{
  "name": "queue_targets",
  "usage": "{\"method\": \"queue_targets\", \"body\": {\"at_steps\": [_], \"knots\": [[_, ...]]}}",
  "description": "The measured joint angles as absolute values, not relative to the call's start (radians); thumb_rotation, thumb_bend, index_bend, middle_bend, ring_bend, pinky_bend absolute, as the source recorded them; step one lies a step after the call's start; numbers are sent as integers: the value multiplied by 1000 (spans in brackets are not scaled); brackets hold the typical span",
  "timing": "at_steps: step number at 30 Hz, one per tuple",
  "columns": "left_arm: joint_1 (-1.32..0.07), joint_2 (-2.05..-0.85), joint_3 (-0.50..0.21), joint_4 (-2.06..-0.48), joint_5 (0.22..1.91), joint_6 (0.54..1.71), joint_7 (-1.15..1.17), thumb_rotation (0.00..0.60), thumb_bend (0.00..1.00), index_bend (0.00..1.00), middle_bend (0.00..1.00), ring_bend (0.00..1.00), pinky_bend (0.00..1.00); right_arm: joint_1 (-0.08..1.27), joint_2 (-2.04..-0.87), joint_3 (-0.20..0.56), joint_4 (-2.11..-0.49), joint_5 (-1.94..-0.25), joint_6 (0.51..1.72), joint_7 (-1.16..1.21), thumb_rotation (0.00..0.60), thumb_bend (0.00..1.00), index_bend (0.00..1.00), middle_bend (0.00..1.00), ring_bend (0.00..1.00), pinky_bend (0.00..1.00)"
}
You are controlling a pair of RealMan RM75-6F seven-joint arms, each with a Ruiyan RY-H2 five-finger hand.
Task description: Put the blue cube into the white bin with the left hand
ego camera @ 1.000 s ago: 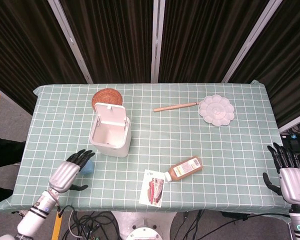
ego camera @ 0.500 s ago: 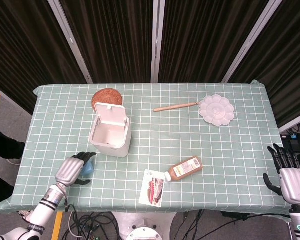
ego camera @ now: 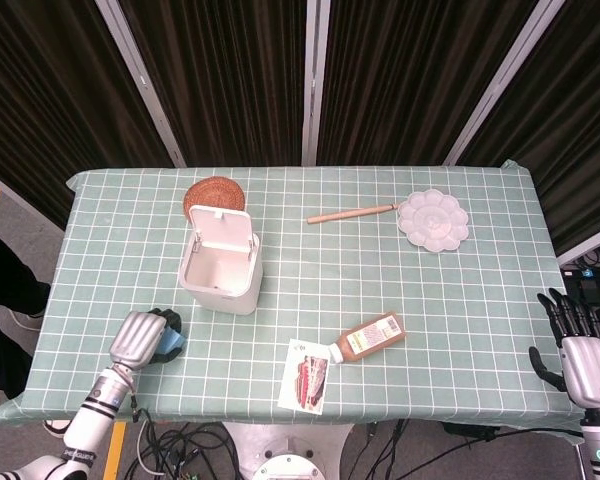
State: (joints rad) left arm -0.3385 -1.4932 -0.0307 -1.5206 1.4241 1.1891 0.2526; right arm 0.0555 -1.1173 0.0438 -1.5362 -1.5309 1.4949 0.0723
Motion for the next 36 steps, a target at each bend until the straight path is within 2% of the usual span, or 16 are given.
{"method": "queue_targets", "body": {"at_steps": [4,9,14,17,25,32,36], "knots": [[-328,-1466,-29,-1556,1433,1218,269,600,293,551,576,589,801,55,-1116,45,-1538,-1533,1499,71,600,336,0,0,0,0],[-296,-1371,-55,-1649,1436,1326,304,600,293,551,576,589,801,54,-1114,46,-1541,-1534,1502,68,600,337,0,0,0,0],[-273,-1245,-154,-1768,1431,1459,310,600,293,552,577,588,801,56,-1119,46,-1541,-1535,1500,67,600,339,0,0,0,0],[-288,-1226,-197,-1802,1469,1490,310,600,293,555,579,589,801,59,-1123,45,-1542,-1539,1497,62,600,339,0,0,0,0],[-435,-1288,-246,-1831,1513,1374,295,600,293,553,579,588,800,69,-1138,46,-1535,-1536,1480,60,600,338,0,0,0,0],[-580,-1380,-307,-1779,1474,1240,307,600,289,546,575,584,796,65,-1140,45,-1519,-1522,1475,78,600,338,0,0,0,0],[-625,-1417,-321,-1727,1445,1205,316,600,257,495,507,509,712,64,-1140,45,-1509,-1519,1473,93,600,337,0,0,0,0]]}}
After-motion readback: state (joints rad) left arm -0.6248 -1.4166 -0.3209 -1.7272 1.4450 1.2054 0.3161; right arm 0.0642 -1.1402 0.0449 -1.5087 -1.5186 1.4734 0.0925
